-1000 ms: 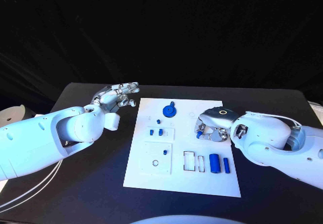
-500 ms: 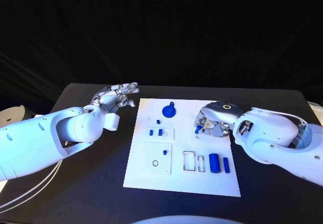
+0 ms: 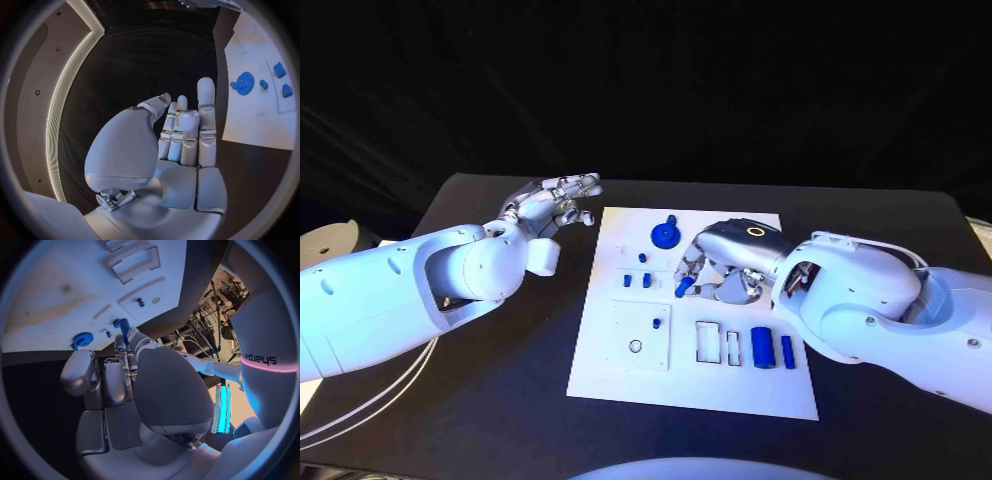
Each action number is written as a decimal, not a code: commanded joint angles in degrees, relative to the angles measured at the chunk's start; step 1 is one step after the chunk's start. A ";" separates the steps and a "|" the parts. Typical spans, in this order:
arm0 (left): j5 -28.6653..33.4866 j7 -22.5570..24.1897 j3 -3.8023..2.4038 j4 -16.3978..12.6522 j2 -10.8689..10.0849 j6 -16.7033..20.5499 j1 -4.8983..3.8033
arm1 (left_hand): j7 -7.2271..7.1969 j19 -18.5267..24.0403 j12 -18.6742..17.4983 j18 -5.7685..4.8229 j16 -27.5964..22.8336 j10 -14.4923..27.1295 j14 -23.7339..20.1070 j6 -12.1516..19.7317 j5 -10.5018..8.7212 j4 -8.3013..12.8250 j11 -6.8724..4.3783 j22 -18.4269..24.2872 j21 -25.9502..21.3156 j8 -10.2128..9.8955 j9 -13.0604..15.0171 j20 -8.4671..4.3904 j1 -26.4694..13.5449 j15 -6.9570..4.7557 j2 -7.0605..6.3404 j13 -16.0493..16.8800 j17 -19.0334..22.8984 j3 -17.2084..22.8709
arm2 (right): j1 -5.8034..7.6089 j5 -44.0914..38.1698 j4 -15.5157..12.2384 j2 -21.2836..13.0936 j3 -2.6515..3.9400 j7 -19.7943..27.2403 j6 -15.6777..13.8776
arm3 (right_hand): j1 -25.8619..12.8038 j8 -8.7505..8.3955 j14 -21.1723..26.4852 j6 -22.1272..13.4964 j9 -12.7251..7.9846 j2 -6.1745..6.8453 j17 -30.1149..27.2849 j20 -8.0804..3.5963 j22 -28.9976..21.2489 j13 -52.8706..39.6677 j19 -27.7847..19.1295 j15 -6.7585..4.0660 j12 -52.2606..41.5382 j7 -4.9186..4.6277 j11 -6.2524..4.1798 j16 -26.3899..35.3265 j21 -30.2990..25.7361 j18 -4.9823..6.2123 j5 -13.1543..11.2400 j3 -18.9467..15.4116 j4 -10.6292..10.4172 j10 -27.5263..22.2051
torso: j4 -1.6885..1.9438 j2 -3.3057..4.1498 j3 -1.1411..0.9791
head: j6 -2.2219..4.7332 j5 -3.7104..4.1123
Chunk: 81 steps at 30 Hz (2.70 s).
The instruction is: Assemble the parts on the task board
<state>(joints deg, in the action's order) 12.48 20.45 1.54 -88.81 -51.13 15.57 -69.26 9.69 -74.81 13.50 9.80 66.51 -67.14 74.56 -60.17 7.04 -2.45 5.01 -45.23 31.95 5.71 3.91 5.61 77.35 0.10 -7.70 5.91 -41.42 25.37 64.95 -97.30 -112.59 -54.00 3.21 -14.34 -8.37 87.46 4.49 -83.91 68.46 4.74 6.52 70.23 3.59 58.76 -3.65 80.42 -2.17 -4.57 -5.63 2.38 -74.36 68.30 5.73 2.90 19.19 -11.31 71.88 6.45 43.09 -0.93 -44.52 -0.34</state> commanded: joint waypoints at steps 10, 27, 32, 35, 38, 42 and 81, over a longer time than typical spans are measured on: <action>-0.24 0.16 -0.04 -0.19 0.30 -1.39 -0.01 | 0.01 0.44 0.41 0.55 -0.22 0.67 -0.52 0.44 0.31 0.46 0.06 0.13 -0.27 0.10 -0.04 0.12 0.74 0.10 0.12 0.16 0.17 -0.17 | -5.07 -2.23 1.71 7.51 -0.94 5.33 1.02 | 0.09 -0.35 -2.99 -0.19 -0.10 -0.47 0.08 -0.07 -0.06 0.05 0.27 0.17 0.72 -0.50 0.45 -0.27 0.04 0.33 0.26 1.04 0.49 -0.07 | -0.03 -0.02 0.04 | -0.36 -0.96; -0.24 0.12 -0.03 -0.21 0.34 -1.51 -0.01 | 0.01 0.44 0.41 0.55 -0.22 0.67 -0.52 0.44 0.31 0.46 0.06 0.13 -0.27 0.10 -0.04 0.12 0.74 0.10 0.12 0.16 0.17 -0.17 | -7.50 -5.71 6.06 10.79 -1.48 5.22 2.91 | 0.06 -0.48 -2.98 -0.28 -0.11 -0.48 0.10 0.01 -0.10 0.04 0.22 0.27 0.88 -0.67 0.57 -0.33 0.02 0.34 0.33 1.39 0.81 -0.19 | -0.09 0.02 -0.06 | -0.69 -1.36; -0.25 0.11 -0.03 -0.15 0.35 -1.57 -0.01 | 0.01 0.44 0.41 0.55 -0.22 0.67 -0.52 0.44 0.31 0.46 0.06 0.13 -0.27 0.10 -0.04 0.12 0.74 0.10 0.12 0.16 0.17 -0.17 | -7.56 -6.87 6.22 10.64 -1.49 4.25 2.20 | -0.06 -0.49 -2.96 -0.27 -0.10 -0.45 0.04 0.03 -0.06 0.03 0.22 0.30 0.88 -0.72 0.60 -0.29 0.04 0.33 0.32 1.40 0.81 -0.16 | -0.07 0.03 -0.10 | -0.66 -1.33; -0.25 0.10 -0.03 -0.12 0.35 -1.58 0.00 | 0.01 0.44 0.41 0.55 -0.22 0.67 -0.52 0.44 0.31 0.46 0.06 0.13 -0.27 0.10 -0.04 0.12 0.74 0.10 0.12 0.16 0.17 -0.17 | -7.58 -7.25 6.19 10.50 -1.49 3.89 1.94 | -0.06 -0.49 -2.96 -0.27 -0.10 -0.45 0.04 0.03 -0.06 0.03 0.22 0.30 0.88 -0.72 0.60 -0.29 0.04 0.33 0.32 1.40 0.81 -0.16 | -0.07 0.05 -0.10 | -0.68 -1.38; -0.25 0.09 -0.03 -0.10 0.32 -1.58 0.00 | 0.01 0.44 0.41 0.55 -0.22 0.67 -0.52 0.44 0.31 0.46 0.06 0.13 -0.27 0.10 -0.04 0.12 0.74 0.10 0.12 0.16 0.17 -0.17 | -7.59 -7.43 6.14 10.42 -1.49 3.67 1.96 | -0.06 -0.49 -2.96 -0.27 -0.10 -0.45 0.04 0.03 -0.06 0.03 0.22 0.30 0.88 -0.72 0.60 -0.29 0.04 0.33 0.32 1.40 0.81 -0.16 | -0.07 0.05 -0.09 | -0.77 -1.35; -0.25 0.08 -0.03 -0.08 0.31 -1.57 0.00 | 0.01 0.44 0.41 0.55 -0.22 0.67 -0.52 0.44 0.31 0.46 0.06 0.13 -0.27 0.10 -0.04 0.12 0.74 0.10 0.12 0.16 0.17 -0.17 | -7.59 -7.53 6.22 10.49 -1.49 3.28 2.67 | -0.06 -0.49 -2.96 -0.27 -0.10 -0.45 0.04 0.03 -0.06 0.03 0.22 0.30 0.88 -0.72 0.60 -0.29 0.04 0.33 0.32 1.40 0.81 -0.16 | -0.06 0.06 -0.06 | -0.82 -1.38; -0.27 -0.04 -0.03 -0.34 0.06 -1.60 -0.01 | 0.01 0.44 0.41 0.55 -0.22 0.67 -0.52 0.44 0.31 0.46 0.06 0.13 -0.27 0.10 -0.04 0.12 0.74 0.10 0.12 0.16 0.17 -0.17 | -7.72 -9.36 7.92 13.15 -2.42 -0.66 1.11 | -5.00 -0.94 -2.36 -12.46 -0.94 3.46 -1.70 2.38 -3.10 0.04 -1.18 2.84 0.74 -2.06 3.70 0.56 -2.21 0.93 0.63 -6.48 -0.29 -14.71 | -0.01 -0.02 -0.02 | -1.06 -1.42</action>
<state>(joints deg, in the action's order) 12.45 20.18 1.54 -89.02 -51.10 15.05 -69.25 9.70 -74.81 13.77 9.79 66.51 -66.74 74.36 -60.17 7.04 -2.21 5.01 -45.16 31.95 5.71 3.91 5.61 77.57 0.30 -7.47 5.98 -41.32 25.13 57.31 -105.87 -104.60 -40.84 0.80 -14.39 -4.23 82.61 3.62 -84.05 56.38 3.74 10.09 68.62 5.77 55.80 -3.56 79.29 0.24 -3.62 -7.60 6.05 -73.88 66.34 5.73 3.24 13.06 -11.59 57.48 6.42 43.06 -0.94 -45.63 -1.83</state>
